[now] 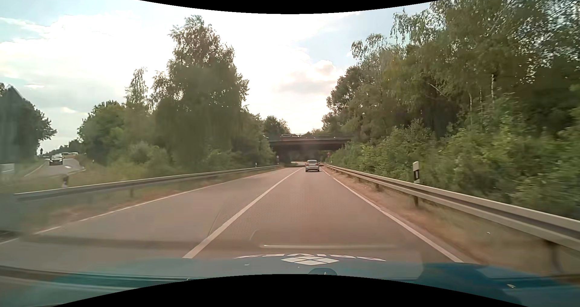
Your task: Follow the waypoints while adhering to traffic rules and regulations
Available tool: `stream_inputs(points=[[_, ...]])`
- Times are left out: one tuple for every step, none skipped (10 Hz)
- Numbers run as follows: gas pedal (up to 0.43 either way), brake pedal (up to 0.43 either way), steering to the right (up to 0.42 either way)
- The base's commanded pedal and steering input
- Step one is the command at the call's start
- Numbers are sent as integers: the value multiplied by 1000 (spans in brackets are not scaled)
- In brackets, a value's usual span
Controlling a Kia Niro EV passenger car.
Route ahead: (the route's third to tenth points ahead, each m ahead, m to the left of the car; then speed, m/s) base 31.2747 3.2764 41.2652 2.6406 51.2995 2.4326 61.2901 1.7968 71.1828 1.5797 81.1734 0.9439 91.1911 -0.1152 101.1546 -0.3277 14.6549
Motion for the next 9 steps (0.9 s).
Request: stream_inputs(points=[[79,0,11],[79,0,11],[79,0,12],[67,0,12],[47,0,12],[47,0,11],[39,0,11],[39,0,11],[28,0,10]])
